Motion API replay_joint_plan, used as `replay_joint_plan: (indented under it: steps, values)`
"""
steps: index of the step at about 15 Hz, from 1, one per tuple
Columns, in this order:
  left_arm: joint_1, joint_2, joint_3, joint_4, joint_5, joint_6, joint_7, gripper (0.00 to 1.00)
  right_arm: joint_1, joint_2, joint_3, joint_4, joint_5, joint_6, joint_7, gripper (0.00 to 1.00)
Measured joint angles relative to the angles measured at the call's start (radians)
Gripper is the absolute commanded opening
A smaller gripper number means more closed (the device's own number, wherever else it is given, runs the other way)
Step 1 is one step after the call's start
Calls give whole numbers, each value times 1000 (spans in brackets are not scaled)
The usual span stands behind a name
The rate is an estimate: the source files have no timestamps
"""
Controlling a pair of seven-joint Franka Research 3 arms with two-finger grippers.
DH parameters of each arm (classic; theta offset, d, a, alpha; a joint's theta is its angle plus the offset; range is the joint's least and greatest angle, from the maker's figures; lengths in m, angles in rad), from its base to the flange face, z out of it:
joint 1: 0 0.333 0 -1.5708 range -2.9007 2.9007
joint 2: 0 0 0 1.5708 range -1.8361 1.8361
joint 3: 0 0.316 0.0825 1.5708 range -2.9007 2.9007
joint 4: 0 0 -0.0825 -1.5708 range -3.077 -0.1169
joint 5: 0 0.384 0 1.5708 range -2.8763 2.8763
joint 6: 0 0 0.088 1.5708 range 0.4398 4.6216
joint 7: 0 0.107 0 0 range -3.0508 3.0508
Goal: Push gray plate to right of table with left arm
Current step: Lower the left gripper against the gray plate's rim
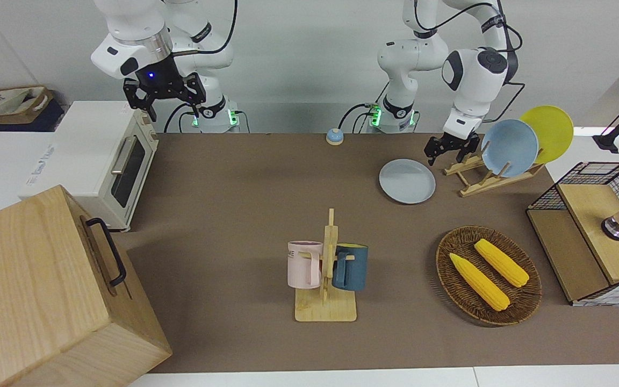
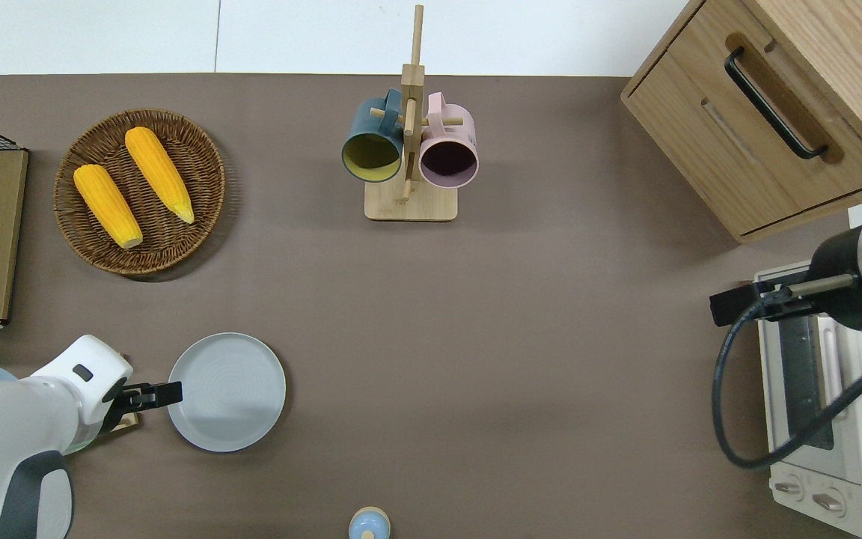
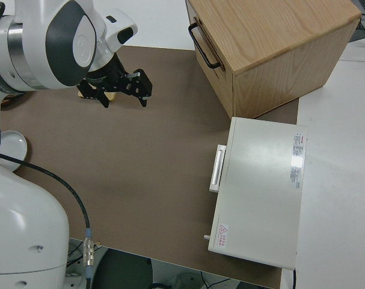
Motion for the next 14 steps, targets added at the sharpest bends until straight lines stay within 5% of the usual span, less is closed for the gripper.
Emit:
replay_joint_plan:
  steps: [8, 9, 10, 14]
  values:
    - [0, 122, 0, -32, 0, 133, 1, 993, 0, 0, 0, 0, 0, 0, 0, 983]
    - [0, 131, 0, -40, 0, 151, 1, 888, 0, 0, 0, 0, 0, 0, 0, 983]
    - [0, 138, 0, -49, 0, 163, 1, 551, 0, 0, 0, 0, 0, 0, 0, 983]
    - [1, 146, 2, -62, 0, 171, 0, 310, 0, 0, 0, 0, 0, 0, 0, 983]
